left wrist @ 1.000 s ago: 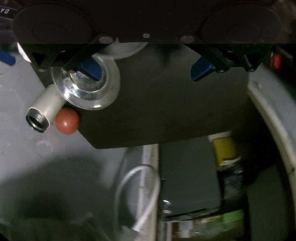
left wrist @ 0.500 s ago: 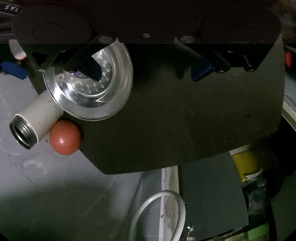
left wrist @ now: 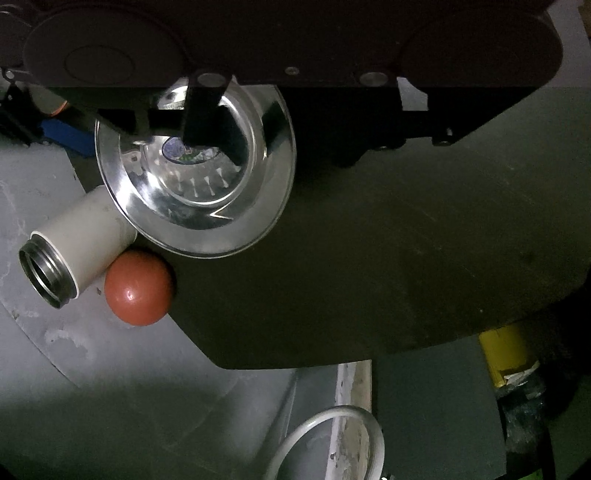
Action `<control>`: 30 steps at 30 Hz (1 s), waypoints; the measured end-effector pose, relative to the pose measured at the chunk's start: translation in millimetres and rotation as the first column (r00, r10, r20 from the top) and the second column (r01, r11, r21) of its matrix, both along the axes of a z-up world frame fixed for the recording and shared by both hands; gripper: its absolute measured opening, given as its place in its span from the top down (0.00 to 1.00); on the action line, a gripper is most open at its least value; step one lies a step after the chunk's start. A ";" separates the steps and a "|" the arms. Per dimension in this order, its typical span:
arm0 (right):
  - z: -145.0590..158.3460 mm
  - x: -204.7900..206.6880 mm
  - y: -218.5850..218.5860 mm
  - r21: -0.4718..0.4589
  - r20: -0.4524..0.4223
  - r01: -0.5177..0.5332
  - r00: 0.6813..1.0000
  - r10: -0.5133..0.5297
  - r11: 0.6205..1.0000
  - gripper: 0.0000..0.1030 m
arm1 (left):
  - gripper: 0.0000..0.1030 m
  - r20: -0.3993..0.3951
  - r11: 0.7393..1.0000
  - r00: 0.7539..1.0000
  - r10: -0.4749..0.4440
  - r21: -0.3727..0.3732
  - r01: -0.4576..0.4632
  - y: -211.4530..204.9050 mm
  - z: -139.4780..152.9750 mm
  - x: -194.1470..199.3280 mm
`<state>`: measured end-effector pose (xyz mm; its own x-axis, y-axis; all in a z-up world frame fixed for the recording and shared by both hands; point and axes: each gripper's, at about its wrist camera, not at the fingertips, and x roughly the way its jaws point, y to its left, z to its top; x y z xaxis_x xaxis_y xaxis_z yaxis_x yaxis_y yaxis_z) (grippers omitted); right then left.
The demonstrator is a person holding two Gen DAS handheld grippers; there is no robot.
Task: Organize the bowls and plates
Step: 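Grasp the rim of the logo steel plate with both grippers, then carry the logo plate with both grippers and lower it onto the large plate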
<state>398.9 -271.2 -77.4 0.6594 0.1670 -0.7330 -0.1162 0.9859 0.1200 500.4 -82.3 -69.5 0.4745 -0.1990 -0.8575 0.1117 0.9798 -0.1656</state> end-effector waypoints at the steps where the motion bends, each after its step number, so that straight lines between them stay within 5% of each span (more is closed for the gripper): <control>1: -0.6 0.2 0.7 -0.002 -0.005 -0.003 1.000 0.003 1.000 0.46 | 0.53 0.001 1.000 1.000 -0.002 0.002 0.002 -0.5 -0.1 0.1; 6: -0.5 1.8 3.2 0.001 -0.011 -0.023 1.000 0.023 1.000 0.66 | 0.77 0.005 0.999 1.000 -0.020 -0.026 0.020 -2.0 0.8 -0.1; 19: 23.2 0.5 15.2 -0.025 0.100 -0.036 0.994 0.038 0.999 0.70 | 0.77 0.118 0.998 0.992 0.052 -0.042 -0.048 10.5 24.5 -9.0; 30: 78.9 -27.9 26.6 -0.016 0.304 -0.080 0.949 0.081 0.997 0.71 | 0.77 0.365 0.981 0.912 0.188 -0.110 -0.159 28.3 88.3 -56.4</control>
<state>371.0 -244.6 1.5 0.8354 0.2265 -0.5007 -0.2254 0.9722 0.0636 444.0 -54.0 18.9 0.7890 -0.1422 -0.5977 0.0092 0.9755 -0.2199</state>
